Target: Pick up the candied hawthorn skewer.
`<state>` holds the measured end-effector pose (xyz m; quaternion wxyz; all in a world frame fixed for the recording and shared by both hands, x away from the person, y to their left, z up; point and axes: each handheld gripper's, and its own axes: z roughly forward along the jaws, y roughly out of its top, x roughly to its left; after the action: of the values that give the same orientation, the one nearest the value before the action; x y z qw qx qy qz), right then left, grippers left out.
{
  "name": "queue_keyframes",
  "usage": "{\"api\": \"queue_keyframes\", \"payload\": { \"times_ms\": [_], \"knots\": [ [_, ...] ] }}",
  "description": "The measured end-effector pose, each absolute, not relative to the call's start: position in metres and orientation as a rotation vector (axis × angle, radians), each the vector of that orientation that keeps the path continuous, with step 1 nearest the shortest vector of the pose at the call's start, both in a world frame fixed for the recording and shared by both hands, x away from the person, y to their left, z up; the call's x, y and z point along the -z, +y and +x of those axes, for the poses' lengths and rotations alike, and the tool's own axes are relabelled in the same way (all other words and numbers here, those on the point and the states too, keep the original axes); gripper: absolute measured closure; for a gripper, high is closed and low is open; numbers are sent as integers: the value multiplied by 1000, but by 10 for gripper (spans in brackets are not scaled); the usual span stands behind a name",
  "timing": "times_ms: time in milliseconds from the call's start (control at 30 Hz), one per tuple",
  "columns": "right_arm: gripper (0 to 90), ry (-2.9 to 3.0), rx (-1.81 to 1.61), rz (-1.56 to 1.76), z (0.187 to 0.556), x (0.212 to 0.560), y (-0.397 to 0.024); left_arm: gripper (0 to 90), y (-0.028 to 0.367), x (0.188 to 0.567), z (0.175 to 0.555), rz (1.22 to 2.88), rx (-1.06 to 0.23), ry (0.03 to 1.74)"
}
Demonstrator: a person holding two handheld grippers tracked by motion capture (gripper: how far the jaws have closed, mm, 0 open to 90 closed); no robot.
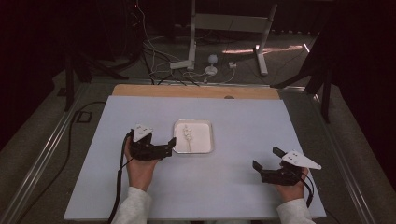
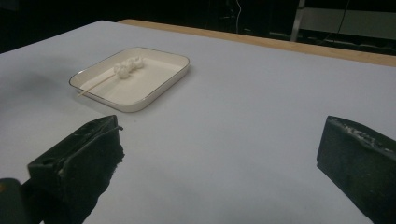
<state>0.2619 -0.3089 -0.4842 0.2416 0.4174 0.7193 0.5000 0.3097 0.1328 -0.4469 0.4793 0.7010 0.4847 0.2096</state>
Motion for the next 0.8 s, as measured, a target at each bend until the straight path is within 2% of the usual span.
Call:
{"api": "queue_keyframes", "payload": {
  "times_ms": [433,800],
  "knots": [
    [0,1981,-1359,1143,262,484,-308,4,100,463,330,1763,-496,1187],
    [0,1981,-1344,1156,264,486,-308,15,71,492,346,1880,-441,1234]
  ]
}}
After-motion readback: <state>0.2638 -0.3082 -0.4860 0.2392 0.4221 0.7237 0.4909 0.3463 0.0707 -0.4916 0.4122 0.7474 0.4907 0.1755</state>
